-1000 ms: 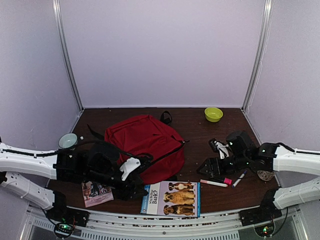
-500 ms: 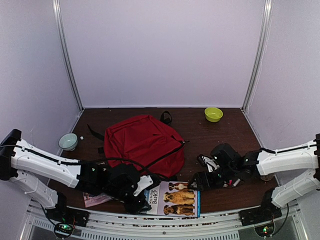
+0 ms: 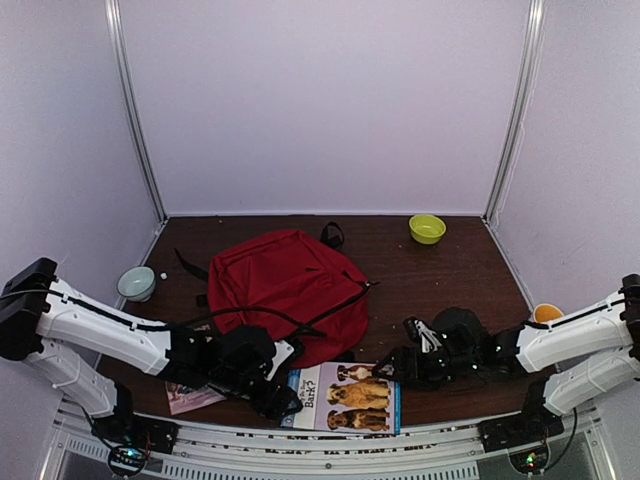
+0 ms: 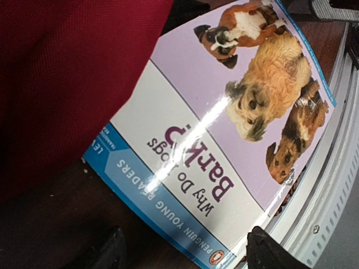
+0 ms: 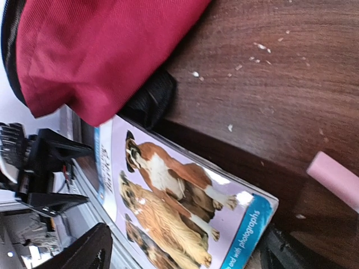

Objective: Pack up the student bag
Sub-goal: Pick up the book from the corner of the board.

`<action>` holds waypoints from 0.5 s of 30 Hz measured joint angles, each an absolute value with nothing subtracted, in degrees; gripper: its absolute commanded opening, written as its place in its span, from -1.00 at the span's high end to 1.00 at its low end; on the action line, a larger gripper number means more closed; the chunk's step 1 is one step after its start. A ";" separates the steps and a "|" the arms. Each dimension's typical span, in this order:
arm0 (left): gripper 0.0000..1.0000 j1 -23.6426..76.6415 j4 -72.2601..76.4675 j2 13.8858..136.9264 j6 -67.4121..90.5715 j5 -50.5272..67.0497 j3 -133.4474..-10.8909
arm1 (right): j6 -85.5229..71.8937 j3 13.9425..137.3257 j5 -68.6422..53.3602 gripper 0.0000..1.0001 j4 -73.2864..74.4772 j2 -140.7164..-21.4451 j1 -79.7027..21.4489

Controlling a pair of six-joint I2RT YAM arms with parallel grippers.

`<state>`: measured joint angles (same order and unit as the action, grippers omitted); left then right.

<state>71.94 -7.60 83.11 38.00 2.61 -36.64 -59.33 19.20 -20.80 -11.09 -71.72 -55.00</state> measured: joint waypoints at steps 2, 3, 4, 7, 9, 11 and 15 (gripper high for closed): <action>-0.47 71.18 -5.17 84.20 39.44 3.99 -35.55 | -61.54 17.96 -21.06 -0.80 -15.88 -73.01 -55.02; -0.46 70.89 -3.97 84.99 40.01 4.75 -35.07 | -62.24 17.56 -21.26 -0.79 -17.74 -73.52 -55.05; -0.45 70.72 -2.37 85.41 40.40 5.34 -34.81 | -63.24 16.95 -21.56 -0.76 -19.92 -74.26 -55.11; -0.39 70.15 1.78 86.72 41.60 7.46 -34.35 | -65.76 15.25 -22.70 -0.64 -27.24 -76.75 -55.37; -0.36 70.04 4.49 87.70 42.15 8.60 -34.11 | -67.24 14.02 -23.75 -0.53 -32.12 -78.54 -55.44; -0.34 69.95 6.72 88.66 42.50 9.61 -34.04 | -68.75 12.75 -24.91 -0.39 -36.47 -80.29 -55.59; -0.31 69.91 10.13 90.11 43.00 11.07 -33.93 | -70.98 11.27 -27.77 -0.07 -41.45 -82.72 -56.53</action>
<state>69.91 10.13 90.11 43.00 11.07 -33.93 -70.98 11.27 -27.77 -41.45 -82.72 -56.53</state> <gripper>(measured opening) 0.663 0.643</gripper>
